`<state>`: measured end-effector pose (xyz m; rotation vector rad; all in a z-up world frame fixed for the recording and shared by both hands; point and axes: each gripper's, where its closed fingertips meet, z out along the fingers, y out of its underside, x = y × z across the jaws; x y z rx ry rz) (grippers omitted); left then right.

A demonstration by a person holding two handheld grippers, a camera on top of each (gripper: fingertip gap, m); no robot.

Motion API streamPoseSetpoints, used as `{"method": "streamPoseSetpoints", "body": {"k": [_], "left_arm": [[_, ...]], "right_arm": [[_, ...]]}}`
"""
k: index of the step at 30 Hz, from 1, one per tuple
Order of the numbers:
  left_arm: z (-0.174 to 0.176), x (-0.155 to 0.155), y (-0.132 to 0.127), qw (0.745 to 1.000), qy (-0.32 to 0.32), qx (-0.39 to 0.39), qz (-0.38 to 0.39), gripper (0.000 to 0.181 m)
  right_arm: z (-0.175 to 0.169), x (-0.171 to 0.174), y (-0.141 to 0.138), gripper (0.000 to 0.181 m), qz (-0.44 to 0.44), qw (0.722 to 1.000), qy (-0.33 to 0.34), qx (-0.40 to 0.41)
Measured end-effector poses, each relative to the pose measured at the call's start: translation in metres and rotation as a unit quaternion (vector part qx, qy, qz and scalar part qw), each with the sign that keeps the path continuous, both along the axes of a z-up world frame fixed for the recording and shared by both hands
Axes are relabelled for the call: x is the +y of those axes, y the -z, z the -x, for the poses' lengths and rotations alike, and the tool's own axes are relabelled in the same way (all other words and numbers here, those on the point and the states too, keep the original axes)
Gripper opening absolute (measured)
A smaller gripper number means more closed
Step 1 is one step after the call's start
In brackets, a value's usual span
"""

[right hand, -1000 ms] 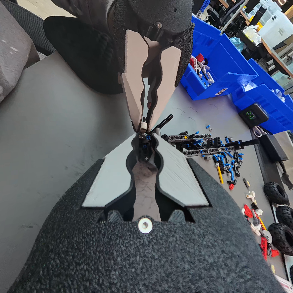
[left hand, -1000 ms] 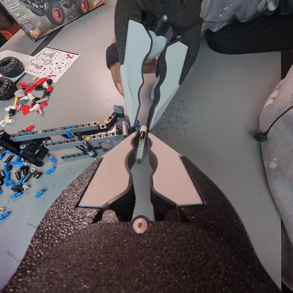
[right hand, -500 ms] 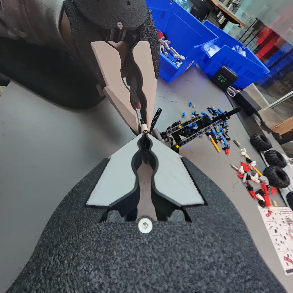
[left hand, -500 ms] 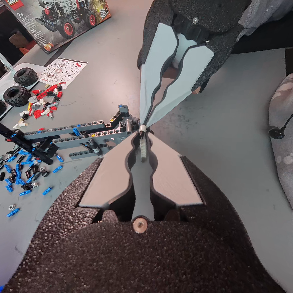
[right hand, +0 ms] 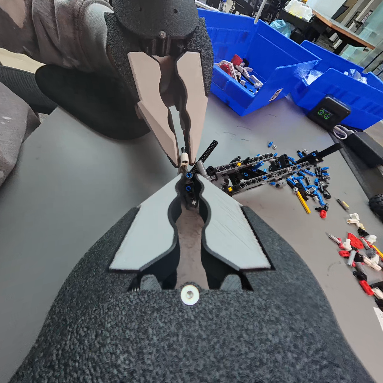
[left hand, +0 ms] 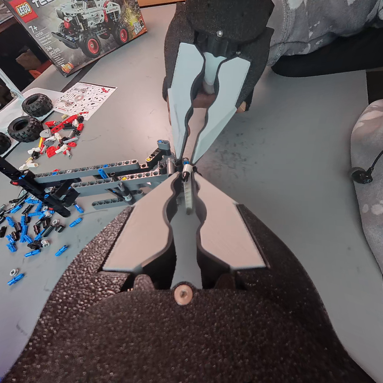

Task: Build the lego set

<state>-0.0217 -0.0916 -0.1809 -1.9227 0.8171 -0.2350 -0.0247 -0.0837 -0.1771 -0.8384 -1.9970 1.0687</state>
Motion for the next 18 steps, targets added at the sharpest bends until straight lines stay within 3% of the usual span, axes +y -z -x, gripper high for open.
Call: {"method": "streamPoseSetpoints", "body": {"k": [6,11,18], "left_arm": [[0.000,-0.004,0.000,1.000,0.007,0.000,0.001,0.011],[-0.004,-0.011,-0.001,0.999,0.039,-0.022,0.021,0.022],[0.005,-0.011,0.013,0.998,0.037,0.011,0.048,0.010]], "right_arm": [[0.000,-0.004,0.000,0.008,0.010,1.000,-0.001,0.002],[0.003,-0.009,-0.001,0.008,0.022,1.000,-0.001,0.005],[0.004,-0.013,0.000,0.011,0.027,0.999,-0.009,0.016]]}}
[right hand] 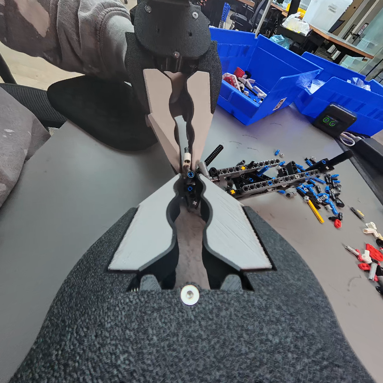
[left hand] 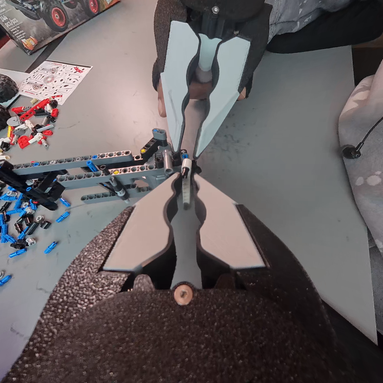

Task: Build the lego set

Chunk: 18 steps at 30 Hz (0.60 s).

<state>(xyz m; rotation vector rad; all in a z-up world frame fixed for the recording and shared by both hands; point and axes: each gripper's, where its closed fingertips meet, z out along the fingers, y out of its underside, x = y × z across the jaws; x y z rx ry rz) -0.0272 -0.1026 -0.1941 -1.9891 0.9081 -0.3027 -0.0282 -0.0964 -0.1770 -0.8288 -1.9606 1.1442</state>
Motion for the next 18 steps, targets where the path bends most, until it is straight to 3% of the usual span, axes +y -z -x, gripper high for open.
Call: {"method": "streamPoseSetpoints", "body": {"k": [7,18], "left_arm": [[0.001,0.000,0.000,1.000,-0.016,0.010,-0.002,0.010],[-0.006,-0.004,0.000,0.998,-0.017,0.048,-0.026,0.009]], "right_arm": [[0.002,0.000,-0.001,0.007,-0.031,0.999,-0.014,0.014],[-0.009,-0.007,0.000,0.006,-0.060,0.995,0.063,0.043]]}}
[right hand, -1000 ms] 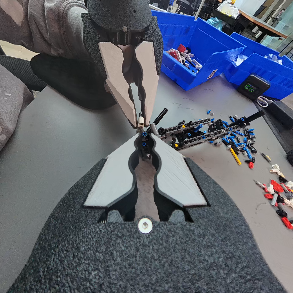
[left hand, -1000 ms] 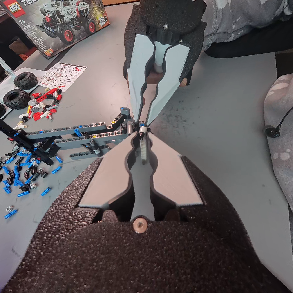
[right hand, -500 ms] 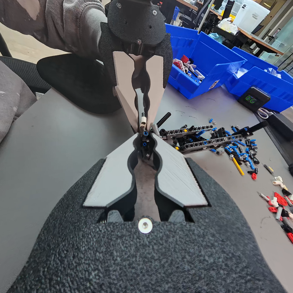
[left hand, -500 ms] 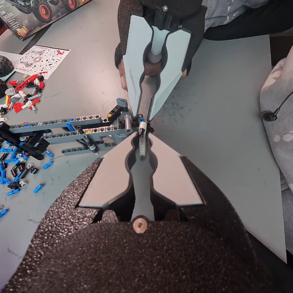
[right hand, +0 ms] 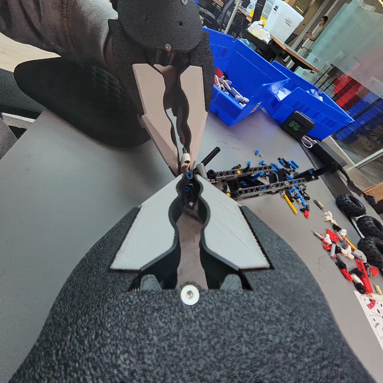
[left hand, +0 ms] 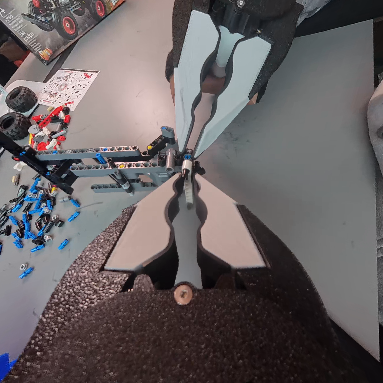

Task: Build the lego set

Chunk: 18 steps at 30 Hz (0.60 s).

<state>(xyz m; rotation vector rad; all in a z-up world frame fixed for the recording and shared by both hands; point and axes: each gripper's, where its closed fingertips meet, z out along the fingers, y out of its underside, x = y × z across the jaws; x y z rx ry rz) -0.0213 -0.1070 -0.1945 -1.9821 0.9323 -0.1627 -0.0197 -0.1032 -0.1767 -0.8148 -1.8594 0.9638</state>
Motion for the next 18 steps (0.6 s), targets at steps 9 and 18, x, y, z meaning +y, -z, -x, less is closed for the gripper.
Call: {"method": "streamPoseSetpoints", "body": {"k": [9,18], "left_arm": [[-0.027,-0.004,0.000,0.998,0.055,0.003,-0.017,0.009],[-0.054,0.004,0.000,0.988,0.151,0.011,-0.031,0.009]], "right_arm": [[-0.026,-0.003,0.000,0.003,0.018,0.999,0.036,-0.017],[-0.054,0.003,0.000,0.003,0.048,0.997,0.040,-0.037]]}}
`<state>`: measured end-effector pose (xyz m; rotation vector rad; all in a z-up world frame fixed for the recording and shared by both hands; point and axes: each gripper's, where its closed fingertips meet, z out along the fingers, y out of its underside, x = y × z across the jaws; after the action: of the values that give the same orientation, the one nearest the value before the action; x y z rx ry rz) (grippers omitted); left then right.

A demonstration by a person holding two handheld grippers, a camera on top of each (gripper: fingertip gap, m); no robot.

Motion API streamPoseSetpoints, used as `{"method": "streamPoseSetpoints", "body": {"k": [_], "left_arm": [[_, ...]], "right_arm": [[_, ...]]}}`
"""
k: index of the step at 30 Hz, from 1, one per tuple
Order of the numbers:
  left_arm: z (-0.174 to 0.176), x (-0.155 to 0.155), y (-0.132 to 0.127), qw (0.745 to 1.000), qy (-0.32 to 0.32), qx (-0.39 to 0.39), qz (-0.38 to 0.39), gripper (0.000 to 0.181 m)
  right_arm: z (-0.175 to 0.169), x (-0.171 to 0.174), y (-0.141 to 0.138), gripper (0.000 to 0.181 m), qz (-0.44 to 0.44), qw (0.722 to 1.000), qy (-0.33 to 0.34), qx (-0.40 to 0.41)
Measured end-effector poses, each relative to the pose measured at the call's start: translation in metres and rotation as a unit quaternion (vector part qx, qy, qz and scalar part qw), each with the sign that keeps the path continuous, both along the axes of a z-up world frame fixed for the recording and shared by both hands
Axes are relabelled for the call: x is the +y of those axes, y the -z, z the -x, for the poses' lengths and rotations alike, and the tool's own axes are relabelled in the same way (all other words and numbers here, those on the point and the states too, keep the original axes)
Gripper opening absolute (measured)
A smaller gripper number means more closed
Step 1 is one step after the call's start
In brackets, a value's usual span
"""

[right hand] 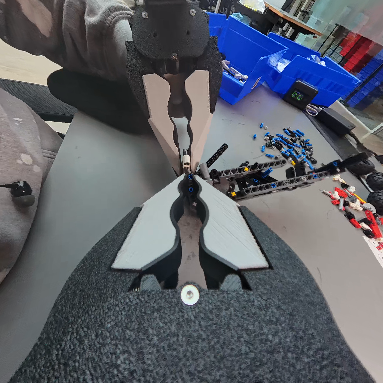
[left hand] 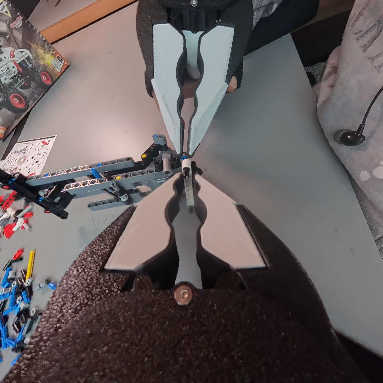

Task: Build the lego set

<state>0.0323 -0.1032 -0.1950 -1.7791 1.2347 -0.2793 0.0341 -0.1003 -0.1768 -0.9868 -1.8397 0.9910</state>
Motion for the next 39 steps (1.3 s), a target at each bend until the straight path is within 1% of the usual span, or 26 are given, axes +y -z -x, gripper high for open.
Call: {"method": "streamPoseSetpoints", "body": {"k": [3,5,10,13,15,16,20,24,28,31,35,37,39], "left_arm": [[-0.009,0.000,0.000,0.999,0.037,0.002,-0.004,0.009],[-0.011,0.001,0.000,0.999,0.051,-0.006,0.009,0.010],[-0.003,0.006,0.000,0.999,0.036,-0.002,0.027,0.013],[-0.002,0.004,-0.003,0.999,0.029,-0.014,0.034,0.012],[-0.001,0.004,-0.003,0.999,0.022,-0.022,0.039,0.011],[-0.001,0.004,-0.003,0.999,0.018,-0.028,0.041,0.011],[0.002,0.008,-0.003,0.998,-0.011,-0.043,0.044,0.010],[0.004,0.013,-0.003,0.995,-0.061,-0.052,0.050,0.009],[0.003,0.012,-0.003,0.995,-0.075,-0.041,0.048,0.009],[0.006,0.015,-0.003,0.994,-0.098,-0.029,0.046,0.010],[0.006,0.011,-0.003,0.993,-0.105,-0.029,0.046,0.010],[0.009,0.010,-0.002,0.992,-0.111,-0.032,0.043,0.010],[0.010,0.009,-0.003,0.992,-0.113,-0.038,0.042,0.011]], "right_arm": [[-0.010,-0.001,0.001,0.002,-0.007,1.000,0.003,0.007],[-0.012,0.000,0.000,0.003,-0.019,1.000,-0.003,0.013],[-0.007,0.000,-0.009,0.018,-0.055,0.996,-0.051,0.041],[0.000,0.003,-0.008,0.017,-0.077,0.994,-0.074,0.033],[0.002,0.003,-0.001,0.010,-0.090,0.992,-0.088,0.009],[0.004,0.003,-0.001,0.010,-0.091,0.992,-0.090,0.010],[0.007,0.006,-0.001,0.008,-0.077,0.996,-0.054,-0.001],[0.010,0.009,-0.002,0.004,-0.066,0.998,-0.007,0.005],[0.010,0.005,-0.001,0.000,-0.063,0.998,-0.011,-0.004],[0.014,0.009,-0.002,0.000,-0.075,0.997,0.013,0.000],[0.007,0.006,-0.006,0.001,-0.053,0.999,-0.006,0.011],[0.001,0.006,-0.010,0.007,-0.065,0.997,-0.028,0.020],[0.000,0.007,-0.006,0.010,-0.092,0.995,-0.030,0.022]]}}
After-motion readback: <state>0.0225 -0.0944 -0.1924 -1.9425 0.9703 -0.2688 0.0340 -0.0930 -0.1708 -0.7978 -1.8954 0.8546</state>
